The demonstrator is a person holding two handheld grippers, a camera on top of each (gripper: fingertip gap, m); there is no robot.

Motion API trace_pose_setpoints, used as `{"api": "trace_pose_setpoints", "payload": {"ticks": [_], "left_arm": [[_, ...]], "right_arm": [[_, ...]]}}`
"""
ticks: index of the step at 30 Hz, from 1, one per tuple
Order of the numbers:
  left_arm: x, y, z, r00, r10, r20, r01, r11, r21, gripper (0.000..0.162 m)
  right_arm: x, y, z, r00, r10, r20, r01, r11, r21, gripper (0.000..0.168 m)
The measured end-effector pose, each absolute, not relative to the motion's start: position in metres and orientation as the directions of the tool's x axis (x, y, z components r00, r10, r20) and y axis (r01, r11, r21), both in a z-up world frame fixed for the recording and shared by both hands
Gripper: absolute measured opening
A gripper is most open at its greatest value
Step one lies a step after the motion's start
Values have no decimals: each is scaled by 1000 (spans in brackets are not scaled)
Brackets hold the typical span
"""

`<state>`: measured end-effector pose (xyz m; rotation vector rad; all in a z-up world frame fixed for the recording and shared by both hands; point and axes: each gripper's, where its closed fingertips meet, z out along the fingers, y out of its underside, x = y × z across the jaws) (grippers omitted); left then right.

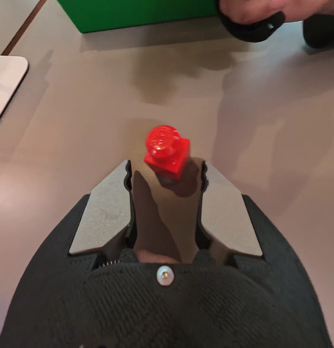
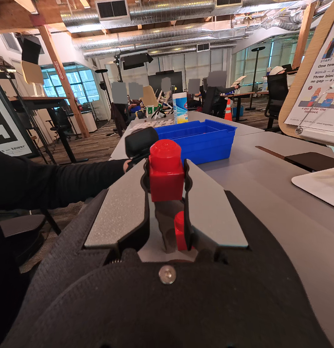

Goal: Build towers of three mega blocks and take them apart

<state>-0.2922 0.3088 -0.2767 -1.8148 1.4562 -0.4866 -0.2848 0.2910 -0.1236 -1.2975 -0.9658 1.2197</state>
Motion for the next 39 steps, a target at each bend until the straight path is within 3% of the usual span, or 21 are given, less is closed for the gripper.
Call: {"api": "trace_pose_setpoints", "payload": {"ticks": [4,9,11,13,23,39], "left_arm": [[-295,323,-275,234,-954,-186,-667,-18,-745,72],[-288,303,-279,100,-991,-90,-671,-1,-741,67],[-284,302,-279,90,-991,-102,-670,16,-742,56],[-282,302,-279,94,-991,-95,-672,8,-741,35],[-268,272,-264,97,-995,-20,-586,-41,-810,35],[-270,275,-264,162,-986,-28,-604,-77,-794,34]], "right_arm": [[-285,286,-120,131,984,-122,-109,-108,-988,33],[-286,281,-119,105,986,-130,-112,-118,-987,34],[-287,280,-119,94,986,-135,-109,-124,-986,34],[-289,279,-122,88,987,-135,-92,-127,-988,34],[-297,282,-154,38,982,-184,37,-185,-982,34],[-306,278,-195,50,995,-91,274,-101,-956,33]]}}
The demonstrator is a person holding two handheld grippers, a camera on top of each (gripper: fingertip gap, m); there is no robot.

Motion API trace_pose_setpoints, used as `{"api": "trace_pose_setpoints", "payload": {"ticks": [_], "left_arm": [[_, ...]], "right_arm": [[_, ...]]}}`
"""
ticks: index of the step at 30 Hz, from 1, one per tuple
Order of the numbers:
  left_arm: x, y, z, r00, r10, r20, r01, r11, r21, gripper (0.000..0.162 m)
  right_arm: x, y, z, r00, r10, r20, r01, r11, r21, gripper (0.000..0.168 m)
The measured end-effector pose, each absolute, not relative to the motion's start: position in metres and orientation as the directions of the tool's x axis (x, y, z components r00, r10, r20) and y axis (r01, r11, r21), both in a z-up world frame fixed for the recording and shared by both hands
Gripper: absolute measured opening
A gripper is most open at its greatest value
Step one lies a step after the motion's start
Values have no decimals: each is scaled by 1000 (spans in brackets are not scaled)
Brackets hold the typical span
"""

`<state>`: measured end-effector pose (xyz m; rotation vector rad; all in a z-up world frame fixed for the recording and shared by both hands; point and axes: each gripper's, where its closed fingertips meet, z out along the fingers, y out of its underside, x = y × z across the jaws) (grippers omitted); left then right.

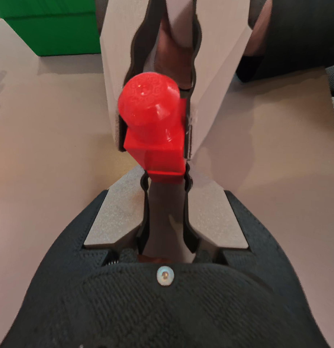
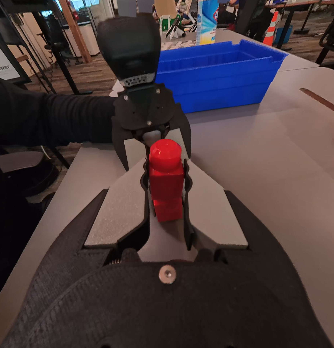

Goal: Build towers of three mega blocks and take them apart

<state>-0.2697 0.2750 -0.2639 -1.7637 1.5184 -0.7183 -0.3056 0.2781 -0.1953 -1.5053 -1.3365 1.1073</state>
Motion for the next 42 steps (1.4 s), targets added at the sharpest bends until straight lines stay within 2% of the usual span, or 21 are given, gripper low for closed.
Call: {"api": "trace_pose_setpoints", "payload": {"ticks": [5,13,18,21,29,36,42], "left_arm": [[-271,274,-266,175,-983,-62,-636,-65,-769,34],[-272,283,-261,253,-967,-28,-608,-137,-782,33],[-263,257,-243,117,-989,95,-523,-142,-840,33],[-261,253,-235,103,-991,85,-501,-125,-856,34],[-261,264,-237,165,-984,71,-489,-144,-861,33],[-266,279,-240,255,-967,-10,-519,-128,-845,34],[-261,259,-226,138,-983,121,-444,-170,-880,33]], "right_arm": [[-305,276,-200,40,995,-90,315,-98,-944,33],[-303,285,-198,125,988,92,354,42,-934,34],[-294,265,-184,-39,996,-83,255,-70,-964,33],[-290,260,-177,-107,980,-169,204,-144,-968,33],[-304,270,-174,-6,988,-153,158,-150,-976,34],[-299,282,-182,86,994,-69,208,-86,-974,33],[-293,266,-173,-38,990,-138,175,-130,-976,34]]}}
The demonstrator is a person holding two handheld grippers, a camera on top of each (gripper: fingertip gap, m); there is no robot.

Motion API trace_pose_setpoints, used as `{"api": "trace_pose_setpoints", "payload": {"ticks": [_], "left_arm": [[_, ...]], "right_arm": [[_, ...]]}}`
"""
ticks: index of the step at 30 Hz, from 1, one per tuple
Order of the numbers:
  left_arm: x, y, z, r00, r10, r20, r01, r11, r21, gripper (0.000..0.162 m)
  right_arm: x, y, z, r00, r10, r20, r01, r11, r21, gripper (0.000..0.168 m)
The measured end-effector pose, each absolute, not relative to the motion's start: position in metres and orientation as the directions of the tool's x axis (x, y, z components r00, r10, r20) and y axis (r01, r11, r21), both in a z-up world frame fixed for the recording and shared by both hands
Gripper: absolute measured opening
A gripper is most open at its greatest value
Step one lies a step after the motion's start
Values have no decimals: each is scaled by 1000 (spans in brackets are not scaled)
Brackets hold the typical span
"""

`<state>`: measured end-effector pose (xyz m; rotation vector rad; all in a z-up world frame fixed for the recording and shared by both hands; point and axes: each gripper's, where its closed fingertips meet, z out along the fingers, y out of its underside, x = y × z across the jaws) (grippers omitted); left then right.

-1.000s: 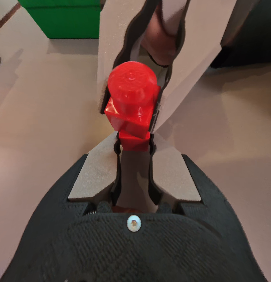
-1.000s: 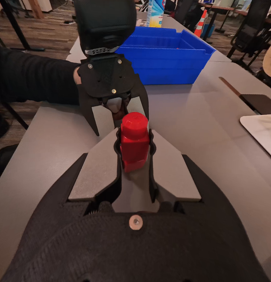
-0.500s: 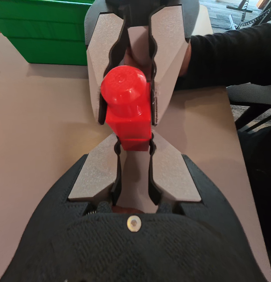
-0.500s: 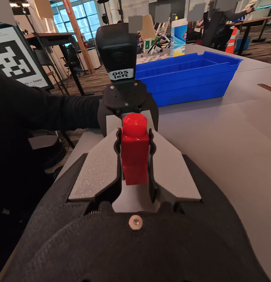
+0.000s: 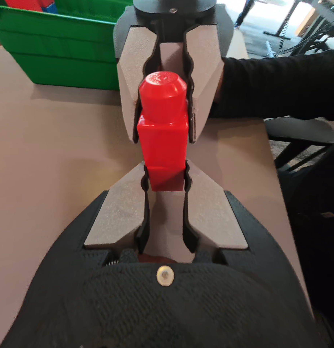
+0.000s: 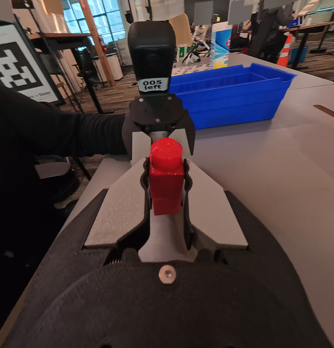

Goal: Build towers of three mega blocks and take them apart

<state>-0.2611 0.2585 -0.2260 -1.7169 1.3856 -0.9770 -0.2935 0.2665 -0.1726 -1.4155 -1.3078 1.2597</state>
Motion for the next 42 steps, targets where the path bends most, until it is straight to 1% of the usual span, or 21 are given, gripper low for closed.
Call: {"api": "trace_pose_setpoints", "payload": {"ticks": [3,9,25,28,30,32,33,34,36,39,41,42], "left_arm": [[-259,250,-223,95,-984,149,-434,-176,-884,33],[-259,248,-230,91,-988,128,-460,-156,-874,33],[-260,264,-240,185,-981,62,-496,-148,-855,33],[-259,264,-232,166,-985,54,-453,-125,-883,34],[-260,261,-222,127,-988,91,-393,-135,-910,34],[-262,263,-213,121,-984,129,-336,-163,-928,34],[-263,266,-213,132,-982,138,-330,-175,-928,34],[-264,266,-216,129,-981,143,-340,-180,-923,34],[-264,266,-223,134,-984,120,-374,-162,-913,34],[-262,268,-233,158,-982,99,-413,-157,-897,35],[-264,277,-234,204,-975,87,-407,-165,-898,38],[-266,284,-235,241,-968,75,-405,-171,-898,43]], "right_arm": [[-291,258,-170,-96,984,-152,176,-134,-975,33],[-293,254,-176,-123,977,-173,196,-147,-969,34],[-298,266,-185,-5,995,-99,257,-95,-962,33],[-298,267,-177,-11,995,-98,199,-93,-976,33],[-298,265,-168,-28,995,-92,131,-88,-988,33],[-297,267,-166,-30,994,-108,117,-104,-988,38],[-297,268,-169,-26,993,-113,127,-109,-986,42],[-297,270,-174,-15,993,-115,147,-112,-983,41],[-300,270,-183,-11,993,-120,182,-116,-977,34],[-303,270,-191,9,995,-97,237,-96,-967,33],[-303,278,-191,52,995,-84,233,-94,-968,33],[-301,286,-190,96,992,-78,217,-97,-971,33]]}}
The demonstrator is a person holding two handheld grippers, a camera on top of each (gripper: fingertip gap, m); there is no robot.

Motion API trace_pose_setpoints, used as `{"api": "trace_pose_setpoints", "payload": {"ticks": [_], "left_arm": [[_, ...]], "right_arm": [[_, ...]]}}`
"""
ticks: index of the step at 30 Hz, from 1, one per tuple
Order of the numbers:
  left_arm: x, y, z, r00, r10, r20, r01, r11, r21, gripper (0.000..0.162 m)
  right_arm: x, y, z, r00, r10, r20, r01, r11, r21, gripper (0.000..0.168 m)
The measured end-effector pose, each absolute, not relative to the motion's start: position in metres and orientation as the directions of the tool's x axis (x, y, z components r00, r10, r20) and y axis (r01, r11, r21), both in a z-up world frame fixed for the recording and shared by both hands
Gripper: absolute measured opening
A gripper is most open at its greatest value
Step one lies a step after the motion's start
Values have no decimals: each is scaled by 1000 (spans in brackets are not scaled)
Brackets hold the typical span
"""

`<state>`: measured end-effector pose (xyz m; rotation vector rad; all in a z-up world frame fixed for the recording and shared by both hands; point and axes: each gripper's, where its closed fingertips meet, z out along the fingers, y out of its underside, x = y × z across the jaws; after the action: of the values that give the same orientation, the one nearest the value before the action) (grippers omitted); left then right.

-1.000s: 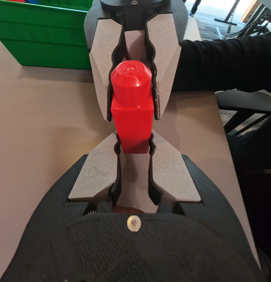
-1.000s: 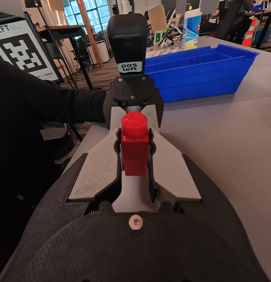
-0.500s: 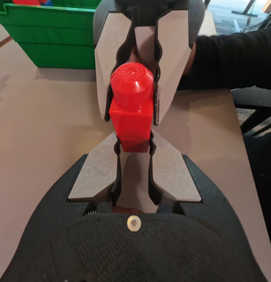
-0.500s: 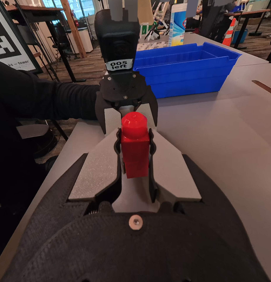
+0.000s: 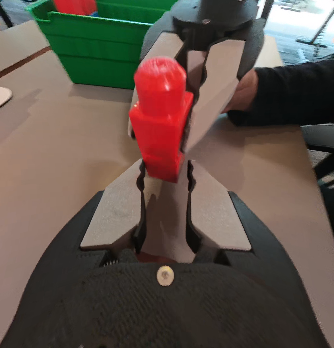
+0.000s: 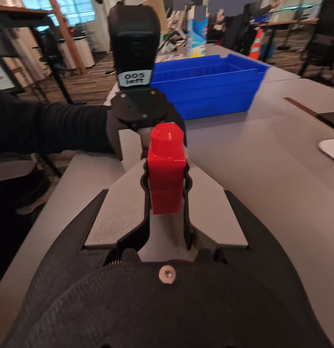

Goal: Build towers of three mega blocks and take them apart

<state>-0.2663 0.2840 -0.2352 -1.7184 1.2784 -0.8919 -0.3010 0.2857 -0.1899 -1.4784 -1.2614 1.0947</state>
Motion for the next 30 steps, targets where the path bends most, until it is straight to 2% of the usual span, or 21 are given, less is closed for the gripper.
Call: {"api": "trace_pose_setpoints", "payload": {"ticks": [3,6,14,15,16,17,22,23,27,29,30], "left_arm": [[-276,304,-242,353,-932,79,-412,-230,-881,47],[-283,321,-243,445,-888,117,-373,-303,-877,52],[-299,344,-235,549,-827,123,-290,-326,-900,42],[-299,344,-236,551,-824,130,-288,-334,-897,40],[-299,344,-236,549,-825,136,-289,-340,-895,40],[-298,343,-238,542,-828,144,-293,-348,-891,40],[-297,341,-243,541,-824,166,-312,-380,-871,37],[-297,341,-242,540,-824,169,-306,-380,-873,37],[-303,347,-242,569,-806,163,-294,-385,-875,36],[-309,355,-237,602,-783,155,-266,-380,-886,36],[-313,359,-233,617,-771,157,-241,-374,-896,37]], "right_arm": [[-286,323,-190,288,957,-40,185,-96,-978,33],[-275,343,-212,371,928,-31,259,-136,-956,33],[-270,354,-231,420,900,-114,303,-258,-917,40],[-269,353,-231,413,902,-122,305,-264,-915,36],[-269,351,-232,399,908,-129,309,-265,-913,22],[-268,349,-232,381,915,-128,318,-260,-912,0],[-267,349,-239,392,913,-113,358,-265,-895,0],[-268,350,-236,398,912,-98,347,-248,-904,3],[-267,357,-235,454,883,-117,321,-284,-903,39],[-269,361,-231,483,860,-166,283,-332,-900,58],[-273,361,-227,492,844,-213,256,-374,-892,62]]}}
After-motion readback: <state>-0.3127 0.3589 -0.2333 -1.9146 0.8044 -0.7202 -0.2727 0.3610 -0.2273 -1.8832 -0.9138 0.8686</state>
